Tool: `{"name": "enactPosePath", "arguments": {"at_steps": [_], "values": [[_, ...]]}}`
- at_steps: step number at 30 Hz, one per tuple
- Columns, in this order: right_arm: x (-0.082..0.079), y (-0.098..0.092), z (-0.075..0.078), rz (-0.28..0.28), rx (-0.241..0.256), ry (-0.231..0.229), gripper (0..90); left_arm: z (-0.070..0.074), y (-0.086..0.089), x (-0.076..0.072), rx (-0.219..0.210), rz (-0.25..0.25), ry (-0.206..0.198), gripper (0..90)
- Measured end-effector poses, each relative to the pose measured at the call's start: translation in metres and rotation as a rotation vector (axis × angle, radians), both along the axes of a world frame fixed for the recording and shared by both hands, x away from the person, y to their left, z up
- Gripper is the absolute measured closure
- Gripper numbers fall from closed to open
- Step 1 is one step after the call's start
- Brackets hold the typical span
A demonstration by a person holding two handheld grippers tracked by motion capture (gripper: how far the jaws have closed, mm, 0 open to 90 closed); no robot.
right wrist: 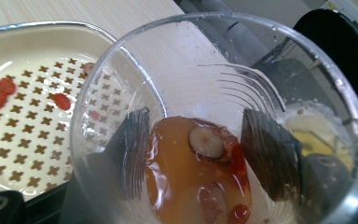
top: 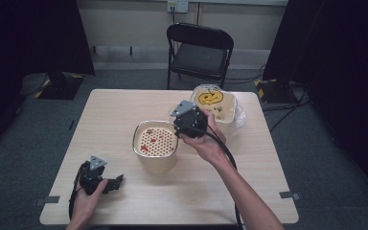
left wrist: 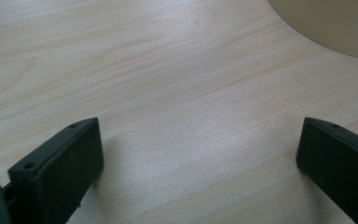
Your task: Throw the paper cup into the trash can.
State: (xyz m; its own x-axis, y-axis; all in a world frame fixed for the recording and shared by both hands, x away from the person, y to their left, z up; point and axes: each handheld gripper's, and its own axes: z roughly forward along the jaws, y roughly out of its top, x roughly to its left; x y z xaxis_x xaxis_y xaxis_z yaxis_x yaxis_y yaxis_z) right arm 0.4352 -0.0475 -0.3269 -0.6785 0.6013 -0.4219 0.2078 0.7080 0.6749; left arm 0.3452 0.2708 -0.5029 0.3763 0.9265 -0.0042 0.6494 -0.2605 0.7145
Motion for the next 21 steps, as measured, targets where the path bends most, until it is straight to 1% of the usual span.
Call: {"name": "enactPosePath", "arguments": {"at_steps": [1, 5, 7, 9, 10, 12, 16, 19, 21], "values": [[0.0, 0.0, 0.0, 0.0, 0.0, 0.0, 43.2, 0.0, 0.0, 0.0, 0.0, 0.0, 0.0, 0.0], [0.001, 0.01, -0.001, 0.008, -0.059, -0.028, 43.6, 0.0, 0.0, 0.0, 0.0, 0.0, 0.0, 0.0], [0.0, 0.015, -0.002, 0.015, -0.093, -0.047, 43.7, 0.0, 0.0, 0.0, 0.0, 0.001, 0.0, 0.0], [0.0, 0.019, -0.003, 0.02, -0.138, -0.071, 43.8, 0.0, 0.0, 0.0, 0.0, 0.001, 0.0, 0.0], [-0.001, 0.021, -0.004, 0.023, -0.151, -0.084, 43.9, 0.0, 0.0, 0.0, 0.0, 0.0, 0.0, 0.0], [-0.002, 0.025, -0.004, 0.029, -0.194, -0.101, 44.0, 0.0, 0.0, 0.0, 0.001, 0.0, 0.0, 0.0], [-0.003, 0.031, -0.003, 0.04, -0.271, -0.152, 44.2, 0.0, 0.0, 0.0, 0.0, 0.0, 0.0, 0.0], [-0.004, 0.036, -0.004, 0.033, -0.309, -0.163, 44.4, 0.0, 0.0, 0.0, 0.001, 0.001, 0.0, 0.0], [-0.004, 0.039, -0.006, 0.041, -0.352, -0.182, 44.6, 0.0, 0.0, 0.0, 0.0, 0.0, 0.0, 0.0]]}}
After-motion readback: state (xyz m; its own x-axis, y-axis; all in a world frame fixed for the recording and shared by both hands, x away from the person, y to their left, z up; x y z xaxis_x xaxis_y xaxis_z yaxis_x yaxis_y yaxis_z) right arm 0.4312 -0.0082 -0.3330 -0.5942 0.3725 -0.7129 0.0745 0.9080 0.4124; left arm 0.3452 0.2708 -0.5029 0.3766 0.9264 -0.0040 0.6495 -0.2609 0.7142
